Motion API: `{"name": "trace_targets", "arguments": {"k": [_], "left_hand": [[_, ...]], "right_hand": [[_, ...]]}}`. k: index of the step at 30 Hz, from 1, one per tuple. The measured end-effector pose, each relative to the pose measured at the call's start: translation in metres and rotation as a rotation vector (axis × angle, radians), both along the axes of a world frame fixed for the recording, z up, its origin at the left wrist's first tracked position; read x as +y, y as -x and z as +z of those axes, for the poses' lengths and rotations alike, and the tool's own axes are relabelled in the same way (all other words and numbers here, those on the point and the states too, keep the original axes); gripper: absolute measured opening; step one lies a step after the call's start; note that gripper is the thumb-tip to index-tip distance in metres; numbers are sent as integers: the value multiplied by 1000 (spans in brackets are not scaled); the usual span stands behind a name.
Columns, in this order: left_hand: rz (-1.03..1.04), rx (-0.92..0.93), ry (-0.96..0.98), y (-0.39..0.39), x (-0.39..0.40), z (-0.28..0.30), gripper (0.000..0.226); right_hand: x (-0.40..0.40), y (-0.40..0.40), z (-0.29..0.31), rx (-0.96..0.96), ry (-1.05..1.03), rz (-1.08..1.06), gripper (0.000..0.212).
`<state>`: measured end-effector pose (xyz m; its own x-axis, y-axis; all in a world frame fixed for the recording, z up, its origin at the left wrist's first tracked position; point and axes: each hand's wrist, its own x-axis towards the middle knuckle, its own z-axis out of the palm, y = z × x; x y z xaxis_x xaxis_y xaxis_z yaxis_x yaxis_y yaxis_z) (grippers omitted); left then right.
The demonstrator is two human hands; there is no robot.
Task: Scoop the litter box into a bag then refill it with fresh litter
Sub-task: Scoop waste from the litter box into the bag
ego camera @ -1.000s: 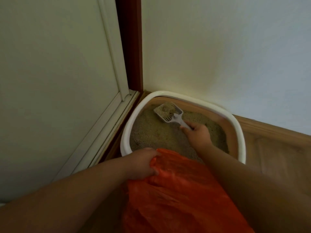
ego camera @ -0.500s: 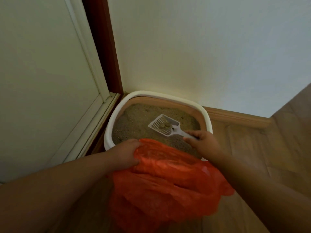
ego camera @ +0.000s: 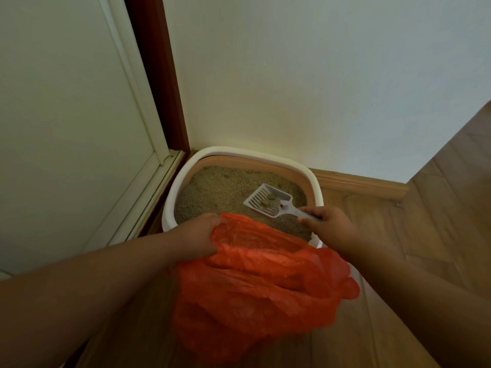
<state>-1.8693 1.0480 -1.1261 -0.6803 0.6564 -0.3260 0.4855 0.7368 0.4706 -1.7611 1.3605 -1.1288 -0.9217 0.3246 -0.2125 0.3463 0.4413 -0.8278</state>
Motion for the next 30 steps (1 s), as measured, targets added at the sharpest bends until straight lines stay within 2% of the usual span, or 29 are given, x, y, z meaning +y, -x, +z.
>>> {"name": "trace_targets", "arguments": {"k": [13, 19, 22, 25, 30], "left_hand": [[10, -44, 16, -4, 7, 8, 90], [21, -85, 1, -3, 4, 11, 94], [29, -67, -1, -2, 3, 13, 90], [29, -73, -10, -4, 5, 16, 89], [23, -80, 16, -7, 7, 18, 96]], "right_hand": [[2, -9, 21, 45, 43, 87, 27], [11, -19, 42, 56, 107, 224, 26], [15, -21, 47, 23, 22, 315, 24], [16, -22, 49, -36, -163, 450, 27], [6, -19, 46, -12, -442, 672, 27]]}}
